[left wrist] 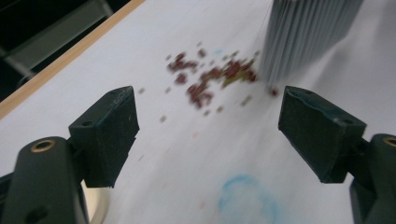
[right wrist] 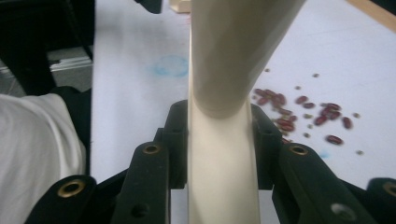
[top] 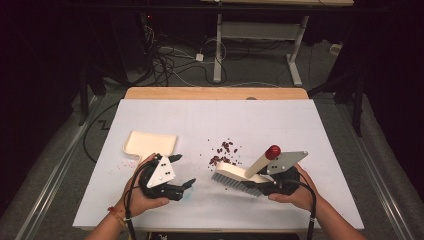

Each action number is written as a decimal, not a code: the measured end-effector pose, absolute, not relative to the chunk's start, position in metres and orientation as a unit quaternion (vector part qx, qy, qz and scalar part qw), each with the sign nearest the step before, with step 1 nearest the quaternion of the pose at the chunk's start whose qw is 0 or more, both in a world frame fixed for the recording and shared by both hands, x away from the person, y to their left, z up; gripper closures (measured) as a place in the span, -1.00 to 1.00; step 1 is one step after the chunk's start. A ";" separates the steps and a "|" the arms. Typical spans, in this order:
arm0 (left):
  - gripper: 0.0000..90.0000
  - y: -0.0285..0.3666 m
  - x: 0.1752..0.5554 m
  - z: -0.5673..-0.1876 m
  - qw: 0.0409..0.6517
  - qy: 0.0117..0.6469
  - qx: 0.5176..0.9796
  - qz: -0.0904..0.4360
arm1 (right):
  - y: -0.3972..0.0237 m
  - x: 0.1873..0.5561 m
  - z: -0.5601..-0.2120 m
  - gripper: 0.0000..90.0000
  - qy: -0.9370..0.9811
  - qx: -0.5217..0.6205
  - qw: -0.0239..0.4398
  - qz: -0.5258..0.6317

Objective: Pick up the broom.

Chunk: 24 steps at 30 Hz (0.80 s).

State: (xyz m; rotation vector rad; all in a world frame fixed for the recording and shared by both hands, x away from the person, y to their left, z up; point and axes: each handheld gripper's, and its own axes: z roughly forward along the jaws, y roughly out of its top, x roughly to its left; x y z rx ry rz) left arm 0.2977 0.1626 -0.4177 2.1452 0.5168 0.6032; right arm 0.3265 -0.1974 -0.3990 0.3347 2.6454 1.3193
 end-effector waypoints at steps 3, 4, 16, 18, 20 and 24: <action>-0.58 0.180 0.293 -0.425 0.389 0.239 0.843 0.284 | -0.204 0.330 -0.396 0.49 0.881 0.133 0.096 0.443; -0.58 0.185 0.293 -0.427 0.382 0.257 0.837 0.294 | -0.204 0.330 -0.396 0.49 0.881 0.133 0.096 0.443; -0.58 0.225 0.282 -0.441 0.387 0.310 0.821 0.283 | -0.216 0.350 -0.387 0.49 0.875 0.183 0.170 0.416; -0.60 0.222 0.281 -0.443 0.377 0.311 0.826 0.280 | -0.218 0.355 -0.389 0.49 0.872 0.196 0.185 0.408; -0.60 0.222 0.282 -0.445 0.381 0.310 0.825 0.279 | -0.220 0.362 -0.390 0.49 0.871 0.209 0.200 0.397; -0.60 0.222 0.282 -0.449 0.371 0.308 0.831 0.278 | -0.224 0.375 -0.391 0.49 0.867 0.223 0.217 0.389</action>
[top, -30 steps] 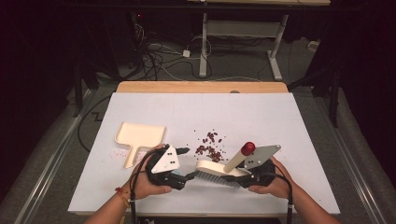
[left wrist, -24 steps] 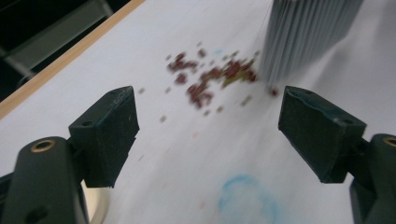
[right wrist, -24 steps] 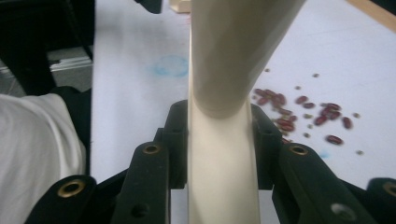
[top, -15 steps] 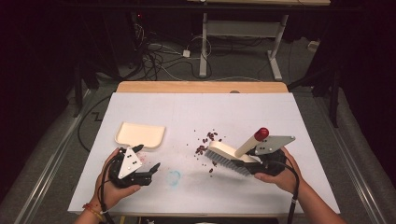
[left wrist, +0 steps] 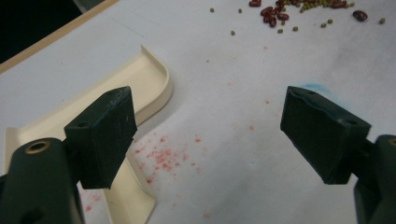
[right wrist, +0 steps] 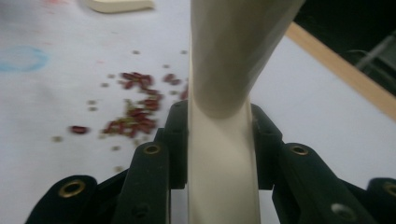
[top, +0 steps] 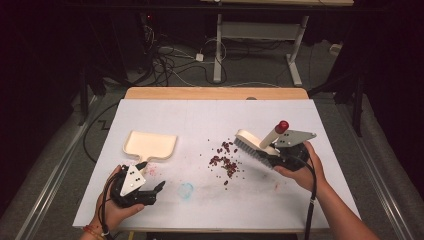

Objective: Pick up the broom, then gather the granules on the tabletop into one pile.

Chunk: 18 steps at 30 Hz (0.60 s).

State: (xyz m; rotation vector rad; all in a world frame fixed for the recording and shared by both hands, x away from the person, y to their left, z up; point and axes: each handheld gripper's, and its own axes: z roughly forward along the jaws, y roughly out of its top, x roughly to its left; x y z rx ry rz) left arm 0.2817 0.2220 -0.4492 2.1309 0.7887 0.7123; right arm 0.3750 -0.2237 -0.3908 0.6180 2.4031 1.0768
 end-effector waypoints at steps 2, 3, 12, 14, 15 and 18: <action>-0.61 0.222 0.283 -0.450 0.373 0.311 0.831 0.270 | -0.224 0.391 -0.390 0.49 0.865 0.229 0.257 0.365; -0.61 0.222 0.285 -0.450 0.376 0.313 0.830 0.268 | -0.224 0.391 -0.390 0.49 0.865 0.229 0.257 0.365; -0.61 0.217 0.289 -0.454 0.364 0.310 0.838 0.263 | -0.214 0.449 -0.399 0.49 0.852 0.267 0.295 0.341; -0.61 0.216 0.288 -0.455 0.358 0.310 0.841 0.263 | -0.208 0.465 -0.404 0.49 0.850 0.280 0.286 0.343; -0.61 0.216 0.289 -0.455 0.359 0.306 0.841 0.265 | -0.208 0.465 -0.404 0.49 0.850 0.280 0.286 0.343; -0.61 0.216 0.291 -0.454 0.363 0.310 0.838 0.264 | -0.198 0.477 -0.409 0.49 0.849 0.288 0.295 0.330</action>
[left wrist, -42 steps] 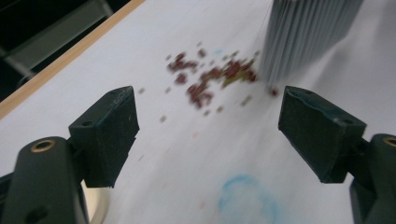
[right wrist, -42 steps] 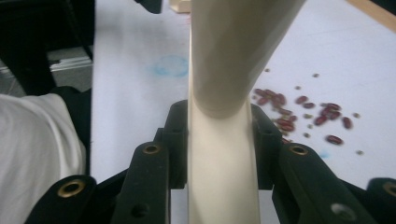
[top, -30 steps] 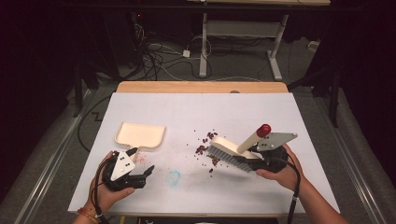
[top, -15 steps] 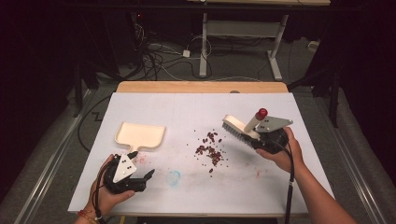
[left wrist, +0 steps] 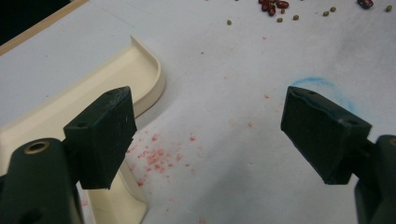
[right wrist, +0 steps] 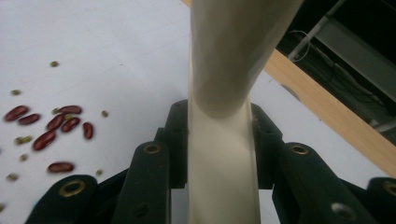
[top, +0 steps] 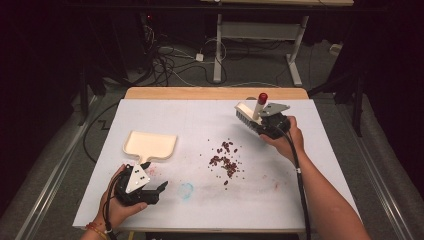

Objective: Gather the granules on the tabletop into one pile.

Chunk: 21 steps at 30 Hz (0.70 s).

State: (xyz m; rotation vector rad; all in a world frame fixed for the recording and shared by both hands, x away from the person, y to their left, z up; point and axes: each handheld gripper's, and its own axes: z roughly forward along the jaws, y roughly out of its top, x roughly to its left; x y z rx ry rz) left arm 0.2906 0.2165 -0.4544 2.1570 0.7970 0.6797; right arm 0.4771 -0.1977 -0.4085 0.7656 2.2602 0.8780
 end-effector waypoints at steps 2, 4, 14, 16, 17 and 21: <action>-0.61 0.216 0.291 -0.455 0.362 0.309 0.840 0.261 | -0.189 0.484 -0.412 0.49 0.852 0.286 0.297 0.324; -0.61 0.216 0.292 -0.457 0.356 0.308 0.844 0.260 | -0.177 0.487 -0.417 0.49 0.859 0.275 0.305 0.306; -0.61 0.216 0.289 -0.458 0.348 0.306 0.848 0.258 | -0.118 0.467 -0.437 0.49 0.889 0.176 0.333 0.261; -0.61 0.216 0.288 -0.458 0.348 0.306 0.848 0.257 | -0.111 0.457 -0.437 0.49 0.893 0.151 0.315 0.283; -0.61 0.216 0.288 -0.458 0.348 0.306 0.848 0.257 | -0.111 0.457 -0.437 0.49 0.893 0.151 0.315 0.283; -0.61 0.215 0.289 -0.458 0.346 0.306 0.850 0.253 | -0.101 0.444 -0.442 0.49 0.900 0.115 0.301 0.294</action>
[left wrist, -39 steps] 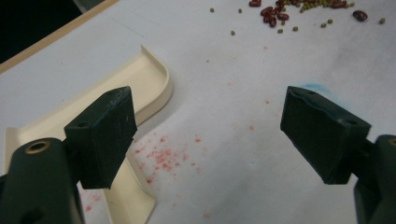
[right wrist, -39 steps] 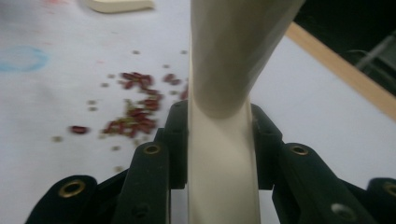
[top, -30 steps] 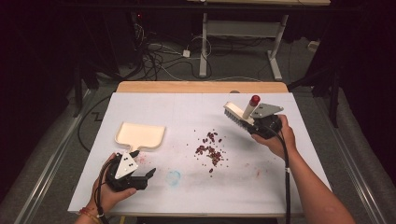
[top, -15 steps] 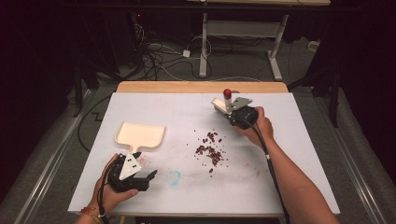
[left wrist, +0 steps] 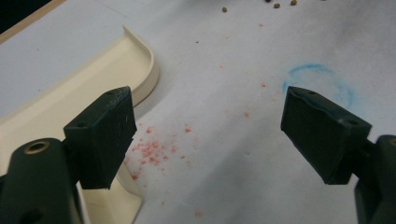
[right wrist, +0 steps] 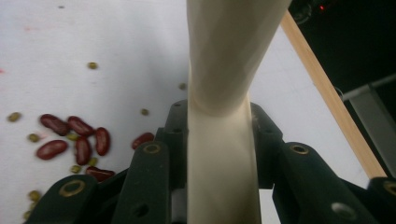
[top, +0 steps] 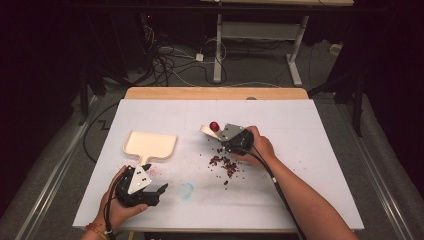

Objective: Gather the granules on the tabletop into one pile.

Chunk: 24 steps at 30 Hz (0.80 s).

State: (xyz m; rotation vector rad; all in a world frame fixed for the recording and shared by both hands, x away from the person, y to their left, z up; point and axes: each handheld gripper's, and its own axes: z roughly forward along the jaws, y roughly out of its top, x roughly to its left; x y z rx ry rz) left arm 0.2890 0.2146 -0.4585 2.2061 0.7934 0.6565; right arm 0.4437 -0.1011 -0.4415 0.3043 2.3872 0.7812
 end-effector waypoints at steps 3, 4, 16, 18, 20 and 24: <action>-0.61 0.212 0.290 -0.459 0.345 0.303 0.852 0.252 | -0.096 0.440 -0.442 0.49 0.903 0.094 0.303 0.291; -0.61 0.212 0.290 -0.459 0.344 0.301 0.853 0.252 | -0.094 0.438 -0.442 0.49 0.905 0.087 0.294 0.295; -0.61 0.212 0.289 -0.459 0.346 0.297 0.855 0.248 | -0.112 0.422 -0.442 0.49 0.909 0.030 0.248 0.334; -0.61 0.212 0.289 -0.459 0.345 0.296 0.855 0.247 | -0.117 0.418 -0.441 0.49 0.910 0.020 0.235 0.341; -0.61 0.211 0.289 -0.459 0.344 0.297 0.856 0.246 | -0.121 0.412 -0.441 0.49 0.909 0.014 0.227 0.349; -0.61 0.210 0.289 -0.460 0.341 0.295 0.858 0.245 | -0.133 0.403 -0.439 0.49 0.908 -0.001 0.204 0.365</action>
